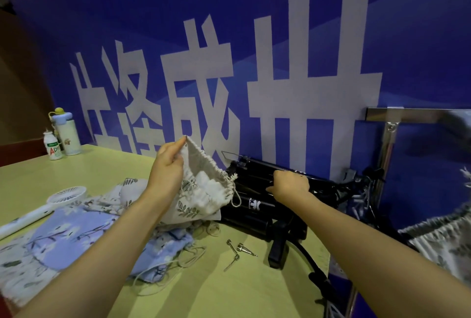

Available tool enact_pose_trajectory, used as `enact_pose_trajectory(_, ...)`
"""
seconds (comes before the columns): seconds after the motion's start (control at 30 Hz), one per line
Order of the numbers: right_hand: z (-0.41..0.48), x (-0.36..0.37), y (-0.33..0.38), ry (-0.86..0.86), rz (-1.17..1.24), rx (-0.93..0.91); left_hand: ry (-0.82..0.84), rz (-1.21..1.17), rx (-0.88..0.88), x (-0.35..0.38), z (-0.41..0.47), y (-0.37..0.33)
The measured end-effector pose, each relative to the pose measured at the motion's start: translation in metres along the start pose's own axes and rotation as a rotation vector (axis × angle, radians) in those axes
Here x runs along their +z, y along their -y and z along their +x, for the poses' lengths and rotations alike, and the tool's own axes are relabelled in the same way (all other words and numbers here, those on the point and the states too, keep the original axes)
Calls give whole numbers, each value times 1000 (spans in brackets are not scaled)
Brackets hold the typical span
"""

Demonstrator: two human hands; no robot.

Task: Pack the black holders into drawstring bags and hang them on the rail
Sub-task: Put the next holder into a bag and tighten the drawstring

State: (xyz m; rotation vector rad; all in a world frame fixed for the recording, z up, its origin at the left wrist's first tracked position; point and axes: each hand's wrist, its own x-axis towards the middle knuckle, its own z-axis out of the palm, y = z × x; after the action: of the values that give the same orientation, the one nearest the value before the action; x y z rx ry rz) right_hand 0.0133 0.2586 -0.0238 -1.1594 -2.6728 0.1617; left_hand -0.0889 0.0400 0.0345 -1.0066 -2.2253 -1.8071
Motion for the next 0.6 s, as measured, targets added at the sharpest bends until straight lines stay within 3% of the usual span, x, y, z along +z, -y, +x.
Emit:
enact_pose_trajectory(0.13, 12, 9, -1, 88, -14, 43, -17, 0, -20, 8, 6, 10)
enact_pose_trajectory(0.33, 20, 17, -4, 73, -40, 37, -33, -22, -32, 12, 8, 17)
enact_pose_trajectory(0.6, 13, -15, 1, -128, -48, -48, -59, -23, -46, 4, 6, 12)
